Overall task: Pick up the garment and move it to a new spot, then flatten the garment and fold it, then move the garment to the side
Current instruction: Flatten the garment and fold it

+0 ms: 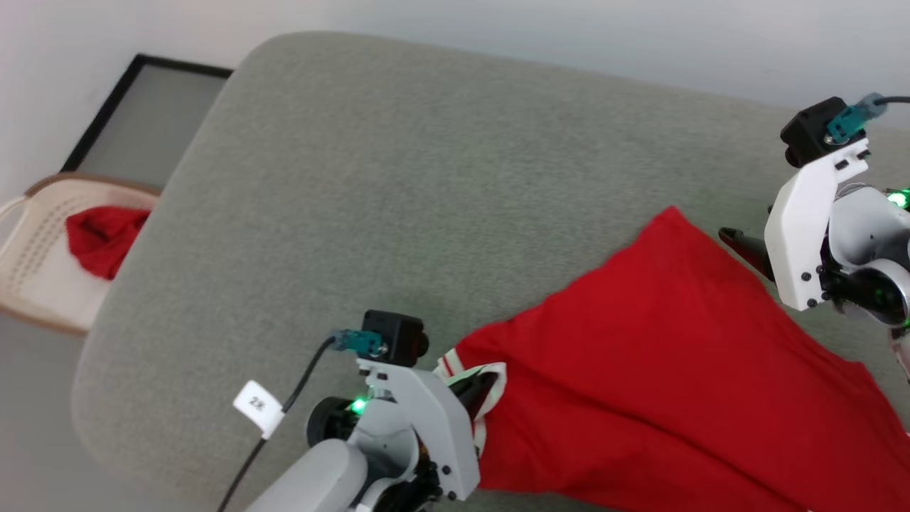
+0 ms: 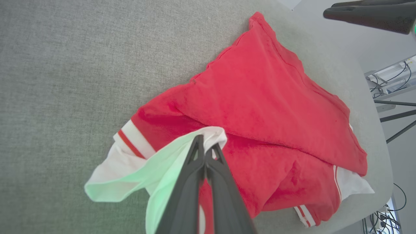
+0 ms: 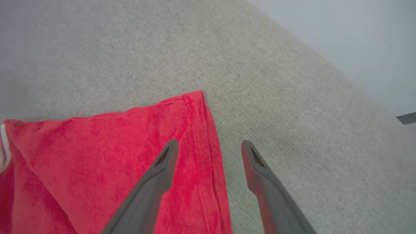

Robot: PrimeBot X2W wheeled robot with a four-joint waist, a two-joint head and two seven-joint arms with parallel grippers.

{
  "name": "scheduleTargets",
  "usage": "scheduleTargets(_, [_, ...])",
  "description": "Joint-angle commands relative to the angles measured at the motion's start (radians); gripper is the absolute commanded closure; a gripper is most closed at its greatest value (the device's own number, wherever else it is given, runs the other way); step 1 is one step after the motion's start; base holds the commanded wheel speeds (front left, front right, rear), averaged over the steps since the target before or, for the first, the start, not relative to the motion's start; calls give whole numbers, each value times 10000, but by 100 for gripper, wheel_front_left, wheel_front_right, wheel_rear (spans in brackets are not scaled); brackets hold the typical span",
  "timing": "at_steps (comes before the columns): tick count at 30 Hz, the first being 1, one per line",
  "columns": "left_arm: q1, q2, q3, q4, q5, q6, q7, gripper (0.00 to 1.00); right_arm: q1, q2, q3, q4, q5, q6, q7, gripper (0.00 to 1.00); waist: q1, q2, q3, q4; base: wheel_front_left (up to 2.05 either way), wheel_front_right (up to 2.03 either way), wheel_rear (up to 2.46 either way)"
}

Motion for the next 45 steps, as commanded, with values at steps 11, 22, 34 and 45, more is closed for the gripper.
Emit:
scheduleTargets(11, [-614,-663,-316,728,77,-533,-241,100,-1499,-119,2003,2307,379,-5,1391,0,0,0,837,1248,0,0,0])
scheduleTargets(22, [-771,-945,-341,1172,-42,-714,-433,100,-1659,138,2794,3978,866,-7,2788,53,0,0,1123,1517,0,0,0])
scheduleTargets(34, [-806,-685,-119,1365,-107,-465,-380,100,-2532,187,2446,4366,928,-8,2943,100,0,0,939,1097,0,0,0])
scheduleTargets(45, [-2317,799,-96,969,-212,181,2568,100,-3307,952,1422,4675,1501,-7,2266,100,0,0,-382,243,0,0,0])
